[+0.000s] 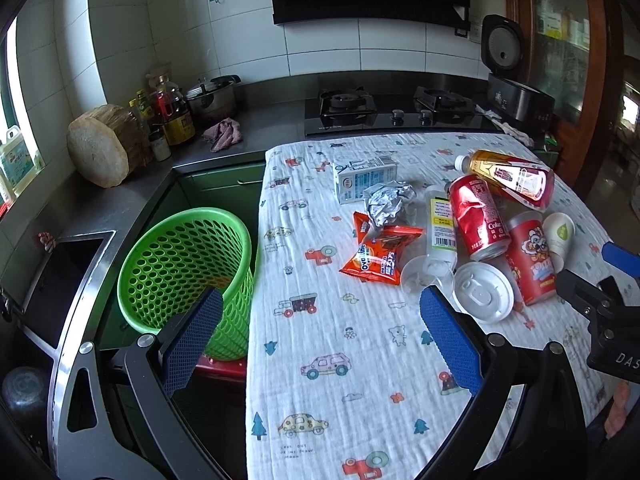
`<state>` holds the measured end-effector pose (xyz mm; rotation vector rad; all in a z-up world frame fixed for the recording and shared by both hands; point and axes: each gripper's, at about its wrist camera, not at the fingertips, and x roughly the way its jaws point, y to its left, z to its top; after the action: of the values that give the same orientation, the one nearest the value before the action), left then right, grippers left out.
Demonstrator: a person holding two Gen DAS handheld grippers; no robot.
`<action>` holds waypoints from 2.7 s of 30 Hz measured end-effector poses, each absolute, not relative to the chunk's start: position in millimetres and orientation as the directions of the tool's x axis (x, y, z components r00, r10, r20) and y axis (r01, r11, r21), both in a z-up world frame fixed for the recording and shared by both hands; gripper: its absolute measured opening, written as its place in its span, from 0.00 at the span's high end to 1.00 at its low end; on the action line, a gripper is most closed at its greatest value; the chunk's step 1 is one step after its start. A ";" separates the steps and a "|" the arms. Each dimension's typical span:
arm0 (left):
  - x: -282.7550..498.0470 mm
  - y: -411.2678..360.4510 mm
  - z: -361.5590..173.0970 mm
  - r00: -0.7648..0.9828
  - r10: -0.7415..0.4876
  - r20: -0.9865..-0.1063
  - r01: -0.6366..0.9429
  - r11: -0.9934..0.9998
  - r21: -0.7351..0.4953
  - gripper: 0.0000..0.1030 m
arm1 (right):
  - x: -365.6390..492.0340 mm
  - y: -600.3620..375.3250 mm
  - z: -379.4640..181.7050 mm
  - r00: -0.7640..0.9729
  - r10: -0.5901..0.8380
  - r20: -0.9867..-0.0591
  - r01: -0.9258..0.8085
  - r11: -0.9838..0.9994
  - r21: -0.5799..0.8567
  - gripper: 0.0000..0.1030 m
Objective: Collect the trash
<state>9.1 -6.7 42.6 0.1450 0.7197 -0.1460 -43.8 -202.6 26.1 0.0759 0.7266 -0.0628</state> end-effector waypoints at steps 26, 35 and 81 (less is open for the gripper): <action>18.5 -9.7 47.5 0.736 -0.111 -0.668 0.209 0.976 0.068 0.06 | -29.6 -205.7 24.9 0.740 -0.029 -0.672 0.062 0.998 0.025 0.06; 30.6 -8.9 54.4 0.753 -0.099 -0.650 0.198 0.977 0.082 0.10 | -9.5 -230.9 29.7 0.734 -0.005 -0.680 0.047 0.998 0.043 0.07; 105.2 -86.2 20.0 0.536 -0.368 -0.760 0.428 0.894 -0.132 0.16 | 188.7 -343.4 7.2 0.426 0.145 -0.893 -0.123 0.987 0.102 0.39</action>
<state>105.2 -86.2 20.0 0.0731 0.8866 -0.4746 188.7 -343.4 7.2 0.0224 1.1185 0.1676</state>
